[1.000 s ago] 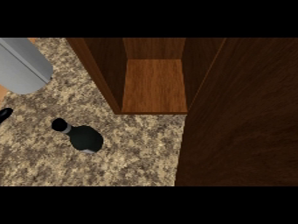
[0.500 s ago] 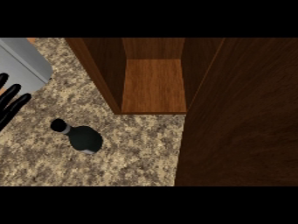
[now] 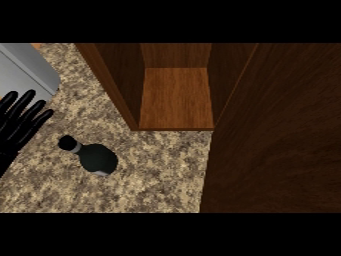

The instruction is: Pick up the wine, place it into the cabinet and close the cabinet

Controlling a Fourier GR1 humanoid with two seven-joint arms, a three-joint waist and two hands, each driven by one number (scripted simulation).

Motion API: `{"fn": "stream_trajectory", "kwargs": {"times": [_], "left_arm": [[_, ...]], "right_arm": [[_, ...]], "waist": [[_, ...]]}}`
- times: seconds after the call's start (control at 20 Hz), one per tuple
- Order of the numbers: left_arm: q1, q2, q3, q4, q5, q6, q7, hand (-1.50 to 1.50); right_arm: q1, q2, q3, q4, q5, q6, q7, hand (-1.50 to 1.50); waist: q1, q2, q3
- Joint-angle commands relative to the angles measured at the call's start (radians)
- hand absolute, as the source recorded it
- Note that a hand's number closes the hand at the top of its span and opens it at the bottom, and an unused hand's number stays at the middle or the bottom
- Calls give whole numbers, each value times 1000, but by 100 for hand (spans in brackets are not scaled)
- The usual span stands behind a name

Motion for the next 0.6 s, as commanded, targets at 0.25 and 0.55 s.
{"fn": "stream_trajectory", "kwargs": {"times": [0.25, 0.55], "left_arm": [[16, -42, -4, 184, -139, -126, -121, -150], [-96, -71, 11, 473, -310, -166, -294, -150]], "right_arm": [[-18, -4, -29, -79, -71, -9, 61, -150], [-37, 9, -24, -84, -88, -21, 72, -150]], "waist": [[4, 1, 0], [-10, 4, 0]]}}
